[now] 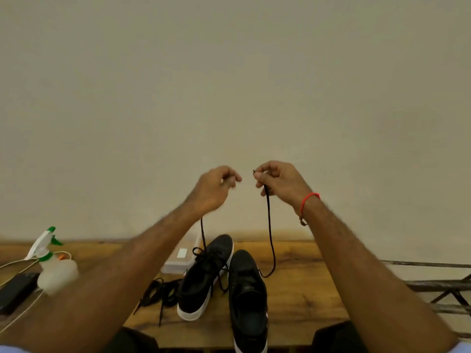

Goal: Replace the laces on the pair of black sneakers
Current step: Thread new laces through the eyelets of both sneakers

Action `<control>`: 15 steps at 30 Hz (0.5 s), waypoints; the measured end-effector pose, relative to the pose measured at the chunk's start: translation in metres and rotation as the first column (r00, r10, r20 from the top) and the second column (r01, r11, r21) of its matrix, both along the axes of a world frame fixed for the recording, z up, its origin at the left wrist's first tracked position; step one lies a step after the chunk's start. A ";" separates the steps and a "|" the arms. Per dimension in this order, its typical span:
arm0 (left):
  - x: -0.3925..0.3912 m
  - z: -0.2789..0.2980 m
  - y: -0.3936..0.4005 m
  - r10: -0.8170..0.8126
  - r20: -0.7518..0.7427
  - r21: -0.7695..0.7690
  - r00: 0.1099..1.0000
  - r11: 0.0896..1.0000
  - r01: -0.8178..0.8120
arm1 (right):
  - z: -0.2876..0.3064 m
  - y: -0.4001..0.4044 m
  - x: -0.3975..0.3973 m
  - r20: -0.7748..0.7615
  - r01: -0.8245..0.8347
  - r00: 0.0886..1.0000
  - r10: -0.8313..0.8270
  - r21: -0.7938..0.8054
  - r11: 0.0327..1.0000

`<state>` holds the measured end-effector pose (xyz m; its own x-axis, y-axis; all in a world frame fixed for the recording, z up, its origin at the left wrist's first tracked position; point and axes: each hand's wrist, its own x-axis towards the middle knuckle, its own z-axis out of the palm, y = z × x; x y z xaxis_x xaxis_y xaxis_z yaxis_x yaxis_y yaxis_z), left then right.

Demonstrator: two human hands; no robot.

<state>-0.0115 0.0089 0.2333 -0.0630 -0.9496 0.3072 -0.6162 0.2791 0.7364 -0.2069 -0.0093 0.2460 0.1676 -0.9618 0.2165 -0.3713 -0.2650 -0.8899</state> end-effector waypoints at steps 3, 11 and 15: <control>0.003 -0.064 0.003 -0.055 0.100 0.196 0.993 0.980 0.034 | -0.050 -0.002 0.000 -0.116 -0.004 0.993 0.012 0.068 0.998; 0.003 -0.179 0.020 0.025 -0.239 0.424 0.971 0.902 0.081 | -0.180 0.001 0.000 -0.056 0.043 0.998 -0.025 0.349 0.936; -0.002 -0.188 0.023 0.176 -0.551 0.411 0.816 0.908 0.081 | -0.207 -0.006 0.018 0.122 0.052 0.986 -0.112 0.412 0.910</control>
